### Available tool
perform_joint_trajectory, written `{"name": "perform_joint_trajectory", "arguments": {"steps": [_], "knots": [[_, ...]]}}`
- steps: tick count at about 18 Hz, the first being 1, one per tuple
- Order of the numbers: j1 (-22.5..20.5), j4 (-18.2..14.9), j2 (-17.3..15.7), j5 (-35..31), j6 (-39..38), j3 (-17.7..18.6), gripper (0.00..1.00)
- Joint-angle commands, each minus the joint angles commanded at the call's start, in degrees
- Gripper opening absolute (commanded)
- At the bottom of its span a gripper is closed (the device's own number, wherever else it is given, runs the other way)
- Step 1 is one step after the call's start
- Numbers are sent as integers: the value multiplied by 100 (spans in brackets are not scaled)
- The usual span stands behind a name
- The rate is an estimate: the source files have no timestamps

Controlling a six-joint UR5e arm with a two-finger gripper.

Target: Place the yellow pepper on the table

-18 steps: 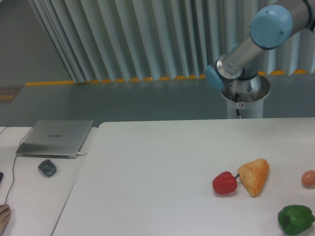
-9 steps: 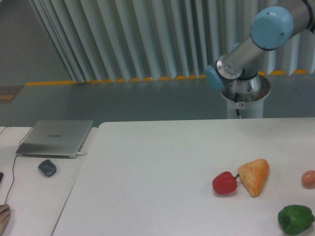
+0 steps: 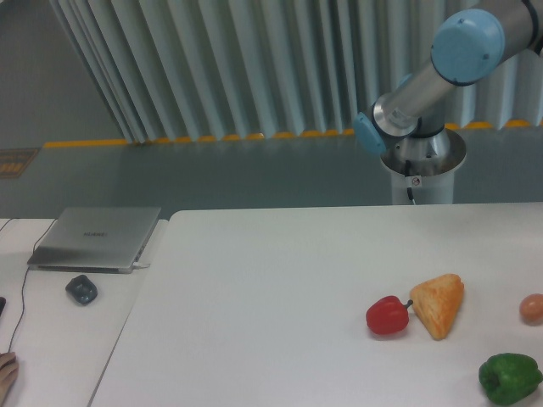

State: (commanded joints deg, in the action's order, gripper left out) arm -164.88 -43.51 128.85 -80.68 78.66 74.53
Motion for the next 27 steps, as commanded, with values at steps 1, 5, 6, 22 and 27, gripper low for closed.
{"name": "perform_joint_trajectory", "arguments": {"steps": [1, 5, 6, 22, 27], "knots": [[0, -9, -61, 0, 0, 70, 44], [26, -26, -316, 96, -35, 281, 44], [26, -26, -386, 131, -44, 343, 44], [667, -395, -2767, 650, -809, 2381, 45], [1325, -1071, -3366, 231, -800, 2760, 46]]}}
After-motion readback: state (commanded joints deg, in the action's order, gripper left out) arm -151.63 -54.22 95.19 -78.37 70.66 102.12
